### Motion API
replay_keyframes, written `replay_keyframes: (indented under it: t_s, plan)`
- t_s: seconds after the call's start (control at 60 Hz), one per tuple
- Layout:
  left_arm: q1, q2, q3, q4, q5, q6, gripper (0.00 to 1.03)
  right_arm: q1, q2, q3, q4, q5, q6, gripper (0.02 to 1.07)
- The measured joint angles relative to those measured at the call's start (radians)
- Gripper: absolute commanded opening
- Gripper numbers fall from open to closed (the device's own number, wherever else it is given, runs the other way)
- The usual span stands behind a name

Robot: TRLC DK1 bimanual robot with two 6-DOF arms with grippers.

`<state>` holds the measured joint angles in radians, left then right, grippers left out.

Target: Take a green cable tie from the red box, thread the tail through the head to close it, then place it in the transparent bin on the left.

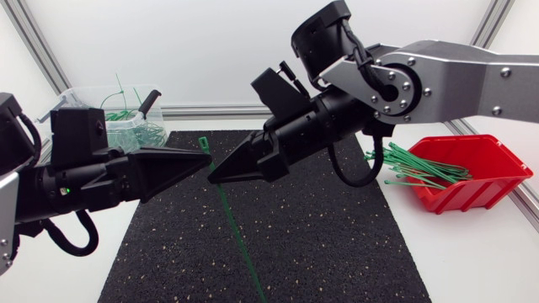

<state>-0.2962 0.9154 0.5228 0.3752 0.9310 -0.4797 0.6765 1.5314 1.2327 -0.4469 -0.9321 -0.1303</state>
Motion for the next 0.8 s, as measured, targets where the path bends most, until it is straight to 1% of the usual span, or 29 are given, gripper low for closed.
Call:
replay_keyframes:
  t_s: [0.133, 0.15, 0.433, 0.5, 0.683, 0.717, 0.8]
  plan:
    - [0.000, 0.000, 0.000, 0.000, 0.000, 0.000, 0.15, 0.000, 0.000, 0.000, 0.002, 0.000, 0.000, 0.08]
    - [0.000, 0.000, 0.000, 0.000, 0.000, 0.000, 0.13, 0.000, 0.000, 0.000, 0.002, -0.001, 0.000, 0.08]
    - [0.000, 0.000, 0.000, 0.001, 0.000, -0.002, 0.11, 0.000, 0.000, 0.000, 0.002, -0.007, 0.000, 0.08]
    - [0.000, 0.000, 0.000, 0.001, 0.000, -0.008, 0.07, 0.000, 0.000, 0.000, 0.002, -0.007, 0.000, 0.08]
    - [0.000, 0.000, 0.000, 0.001, -0.001, -0.018, 0.07, 0.000, 0.000, 0.000, 0.002, -0.008, 0.000, 0.08]
    - [0.000, 0.000, 0.000, 0.001, -0.001, -0.018, 0.04, 0.000, 0.000, 0.000, 0.002, -0.009, 0.000, 0.08]
    - [0.000, 0.000, 0.000, 0.002, -0.001, -0.018, 0.04, 0.000, 0.000, 0.000, 0.002, -0.011, 0.000, 0.08]
